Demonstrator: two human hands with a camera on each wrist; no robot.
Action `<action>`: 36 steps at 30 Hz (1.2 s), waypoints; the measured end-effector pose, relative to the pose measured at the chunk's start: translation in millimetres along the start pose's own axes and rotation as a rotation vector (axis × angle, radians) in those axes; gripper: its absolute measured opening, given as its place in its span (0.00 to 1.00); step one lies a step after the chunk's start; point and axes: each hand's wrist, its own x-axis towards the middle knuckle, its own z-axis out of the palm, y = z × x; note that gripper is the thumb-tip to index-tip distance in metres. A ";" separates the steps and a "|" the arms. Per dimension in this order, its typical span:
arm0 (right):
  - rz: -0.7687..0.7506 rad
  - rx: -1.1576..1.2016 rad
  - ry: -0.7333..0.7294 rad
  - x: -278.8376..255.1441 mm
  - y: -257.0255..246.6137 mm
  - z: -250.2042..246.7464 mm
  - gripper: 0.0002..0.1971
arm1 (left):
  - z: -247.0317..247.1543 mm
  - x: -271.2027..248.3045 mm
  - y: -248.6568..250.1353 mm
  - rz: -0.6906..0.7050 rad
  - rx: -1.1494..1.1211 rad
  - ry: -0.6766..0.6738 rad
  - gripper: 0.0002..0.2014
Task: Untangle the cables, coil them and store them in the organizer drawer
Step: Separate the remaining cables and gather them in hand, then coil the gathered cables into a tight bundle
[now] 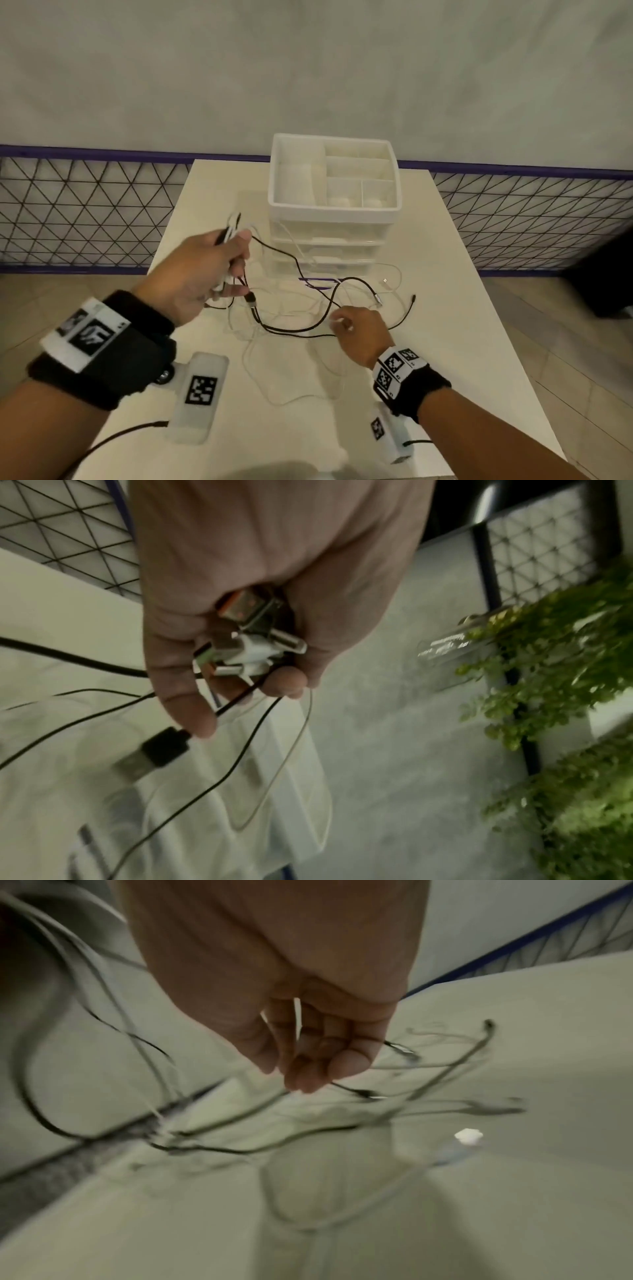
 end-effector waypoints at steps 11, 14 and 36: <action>0.193 -0.398 0.015 26.0 35.6 22.6 0.13 | -24.1 -34.7 78.0 0.299 -0.159 -0.027 0.10; 0.132 -0.472 0.001 24.6 26.9 19.4 0.12 | -31.2 -28.7 72.6 0.271 -0.182 0.026 0.10; 0.400 -0.298 0.041 12.8 33.7 0.4 0.23 | -8.4 -14.0 30.8 -0.017 -0.383 -0.078 0.07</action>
